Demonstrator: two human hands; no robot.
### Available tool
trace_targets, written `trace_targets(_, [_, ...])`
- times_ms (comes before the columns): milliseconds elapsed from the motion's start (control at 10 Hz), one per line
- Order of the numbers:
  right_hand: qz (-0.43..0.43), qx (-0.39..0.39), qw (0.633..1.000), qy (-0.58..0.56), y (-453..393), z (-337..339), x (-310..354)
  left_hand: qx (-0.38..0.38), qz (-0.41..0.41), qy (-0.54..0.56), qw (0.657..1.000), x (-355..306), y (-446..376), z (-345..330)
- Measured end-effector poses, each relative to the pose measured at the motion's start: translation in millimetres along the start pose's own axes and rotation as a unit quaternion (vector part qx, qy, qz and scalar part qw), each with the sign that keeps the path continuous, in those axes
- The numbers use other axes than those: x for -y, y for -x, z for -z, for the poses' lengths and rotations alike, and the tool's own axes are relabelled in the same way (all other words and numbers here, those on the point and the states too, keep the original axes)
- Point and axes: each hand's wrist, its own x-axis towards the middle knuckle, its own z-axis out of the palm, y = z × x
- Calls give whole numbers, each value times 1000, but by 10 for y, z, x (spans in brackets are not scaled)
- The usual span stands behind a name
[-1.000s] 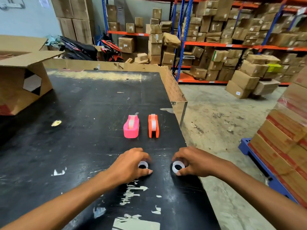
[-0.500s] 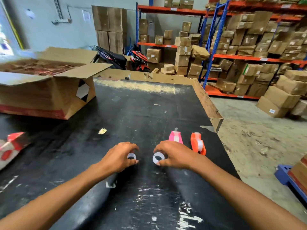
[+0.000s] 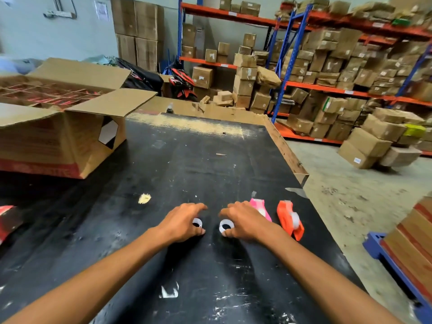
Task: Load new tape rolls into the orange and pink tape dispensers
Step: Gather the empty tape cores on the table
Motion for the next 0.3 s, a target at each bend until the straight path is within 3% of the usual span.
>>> trace_targets(300, [-10,-6,1000,-6,194,115,74,-17,-5,-24,1000,-96,138,17])
